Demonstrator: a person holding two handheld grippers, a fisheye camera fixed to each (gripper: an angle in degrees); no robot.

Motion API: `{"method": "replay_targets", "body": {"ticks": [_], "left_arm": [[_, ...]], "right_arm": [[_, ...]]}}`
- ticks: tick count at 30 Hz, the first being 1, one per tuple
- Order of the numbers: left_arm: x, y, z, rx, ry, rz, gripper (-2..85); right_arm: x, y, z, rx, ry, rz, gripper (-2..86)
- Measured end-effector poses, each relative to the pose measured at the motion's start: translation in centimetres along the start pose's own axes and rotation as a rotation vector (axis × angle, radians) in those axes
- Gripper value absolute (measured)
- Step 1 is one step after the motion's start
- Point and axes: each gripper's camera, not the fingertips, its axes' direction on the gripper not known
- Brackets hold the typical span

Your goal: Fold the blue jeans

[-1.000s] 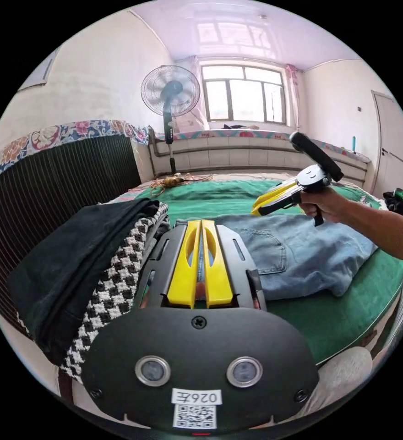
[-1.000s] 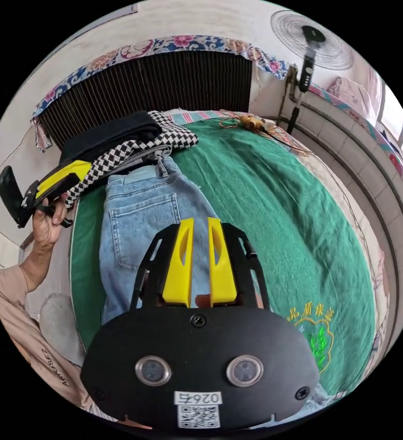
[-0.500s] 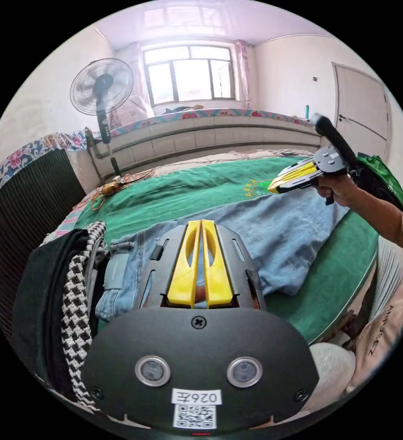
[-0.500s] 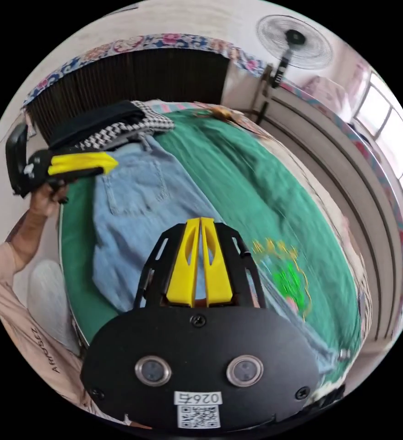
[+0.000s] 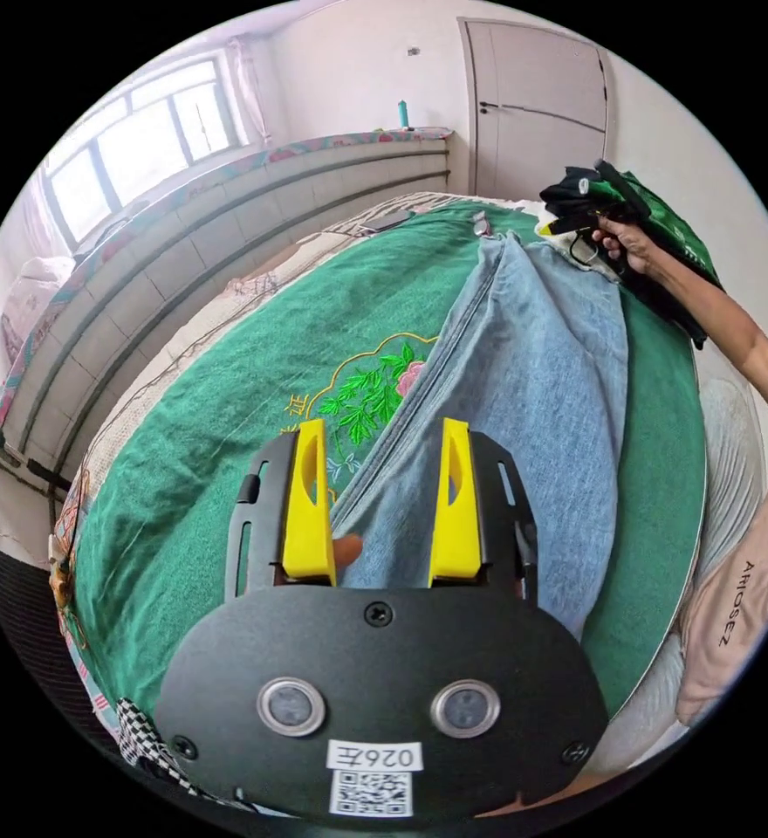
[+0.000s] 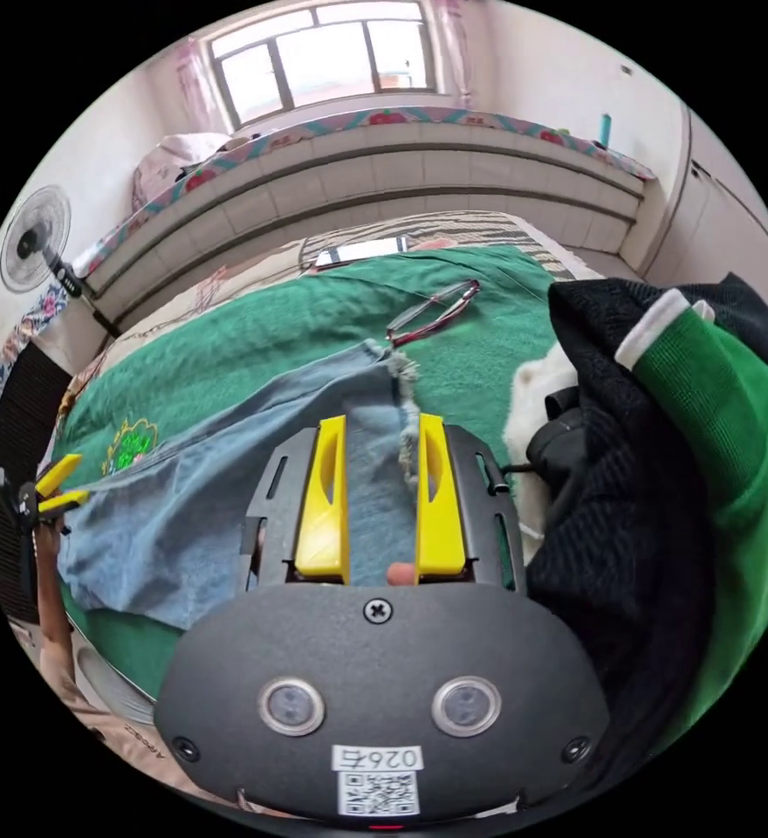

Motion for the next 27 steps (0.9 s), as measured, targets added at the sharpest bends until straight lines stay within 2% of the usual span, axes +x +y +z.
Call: {"method": "replay_targets", "body": {"ticks": [2,4,7,8,10,13,16,19,21,22,24,26,27], "left_arm": [[0.6,-2.2,3.8,-0.121,0.005,0.014,15.9],[0.9,-2.9,5.4,-0.164,0.038,0.015,13.5],[0.9,-2.5,5.4,-0.118,0.051,0.002,10.4],[0.9,-2.3,5.4,-0.101,0.05,0.002,8.7],[0.6,-2.1,4.9,-0.08,0.078,-0.009,5.1],[0.2,-1.7,3.5,-0.014,0.093,-0.035,0.4],[0.3,-1.3,1.6,0.068,0.083,-0.048,-0.5],[0.7,-1.4,0.2,0.12,0.013,-0.044,-0.7],[0.8,-1.3,-0.4,0.172,-0.104,-0.068,-0.7],[0.4,-1.3,-0.2,0.18,-0.183,-0.094,-0.7],[-0.7,-1.4,1.5,0.123,-0.2,-0.153,-0.7],[-1.9,-1.5,4.1,0.014,-0.021,-0.165,-0.3],[-2.0,-1.3,4.3,0.02,0.012,-0.163,-0.2]], "right_arm": [[2.2,-1.3,1.5,0.018,-0.022,0.036,12.0],[3.1,-2.0,2.7,0.036,-0.023,0.062,13.5],[3.4,-2.9,4.5,0.047,0.01,0.037,11.9],[3.5,-3.1,5.2,-0.005,-0.017,0.013,4.6],[3.5,-2.8,4.8,-0.016,0.006,0.01,-0.1],[3.0,-1.5,1.2,0.085,0.052,-0.029,-1.3],[2.4,-0.5,-3.0,0.179,0.063,-0.093,-1.4],[2.1,-0.9,-6.2,0.25,0.037,-0.119,-1.5],[1.8,-1.9,-6.8,0.247,0.044,-0.132,-1.4],[1.6,-2.8,-6.3,0.231,0.077,-0.147,-1.4],[1.3,-4.5,-3.6,0.127,0.201,-0.165,-1.1],[1.6,-5.5,-0.6,-0.01,0.393,-0.136,-0.3],[1.6,-5.4,-0.5,-0.014,0.418,-0.147,0.0]]}}
